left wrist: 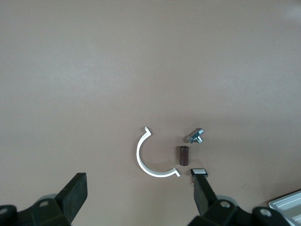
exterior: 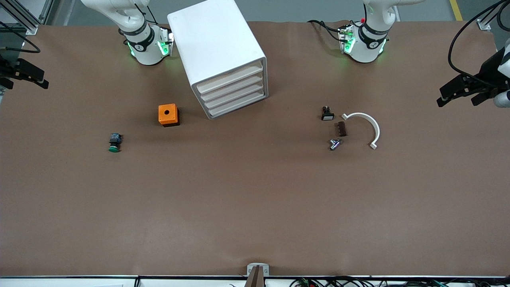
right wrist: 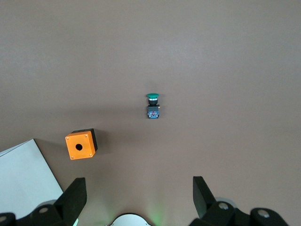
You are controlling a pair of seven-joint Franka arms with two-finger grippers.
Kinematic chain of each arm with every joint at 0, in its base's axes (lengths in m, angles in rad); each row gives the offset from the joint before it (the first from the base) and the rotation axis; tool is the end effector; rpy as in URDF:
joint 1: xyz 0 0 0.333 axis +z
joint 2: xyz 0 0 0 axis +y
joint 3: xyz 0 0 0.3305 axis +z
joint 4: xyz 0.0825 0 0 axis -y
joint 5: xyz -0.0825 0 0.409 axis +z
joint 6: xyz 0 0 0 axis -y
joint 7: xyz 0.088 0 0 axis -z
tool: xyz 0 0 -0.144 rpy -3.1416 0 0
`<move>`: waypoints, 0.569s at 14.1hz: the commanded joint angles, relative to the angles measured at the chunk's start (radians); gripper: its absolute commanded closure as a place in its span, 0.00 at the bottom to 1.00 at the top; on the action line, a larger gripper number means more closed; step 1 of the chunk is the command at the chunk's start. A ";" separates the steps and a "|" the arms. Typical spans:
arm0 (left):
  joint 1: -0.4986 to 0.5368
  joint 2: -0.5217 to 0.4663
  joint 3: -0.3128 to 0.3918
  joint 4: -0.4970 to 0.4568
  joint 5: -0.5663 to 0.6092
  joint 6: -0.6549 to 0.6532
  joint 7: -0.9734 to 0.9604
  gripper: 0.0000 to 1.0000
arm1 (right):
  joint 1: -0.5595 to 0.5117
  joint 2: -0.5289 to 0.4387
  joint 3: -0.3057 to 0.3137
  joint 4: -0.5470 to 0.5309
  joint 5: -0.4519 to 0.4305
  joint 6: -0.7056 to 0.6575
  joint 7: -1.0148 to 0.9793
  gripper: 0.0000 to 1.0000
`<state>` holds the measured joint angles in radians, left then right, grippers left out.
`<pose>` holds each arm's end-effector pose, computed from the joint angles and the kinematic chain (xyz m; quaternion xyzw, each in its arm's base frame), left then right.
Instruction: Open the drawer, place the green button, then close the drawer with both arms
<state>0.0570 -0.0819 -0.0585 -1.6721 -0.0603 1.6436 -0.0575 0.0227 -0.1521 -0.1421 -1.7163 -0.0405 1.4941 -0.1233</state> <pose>0.5613 -0.0103 0.6047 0.9988 0.0294 0.0258 0.0285 0.5130 -0.0728 0.6067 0.9993 0.0023 -0.0367 0.0051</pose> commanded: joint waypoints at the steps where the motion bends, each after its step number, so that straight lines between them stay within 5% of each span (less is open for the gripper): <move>1: 0.001 0.013 -0.007 0.031 0.023 -0.024 0.008 0.00 | -0.010 -0.001 0.004 0.007 0.016 -0.002 -0.001 0.00; 8: 0.024 0.030 0.000 0.028 0.007 -0.064 -0.007 0.00 | -0.004 0.000 0.004 0.009 0.037 0.000 -0.001 0.00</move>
<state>0.0594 -0.0793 -0.0578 -1.6702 -0.0603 1.6081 -0.0624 0.0230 -0.1521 -0.1416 -1.7164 -0.0190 1.4943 -0.1233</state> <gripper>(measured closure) 0.000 0.000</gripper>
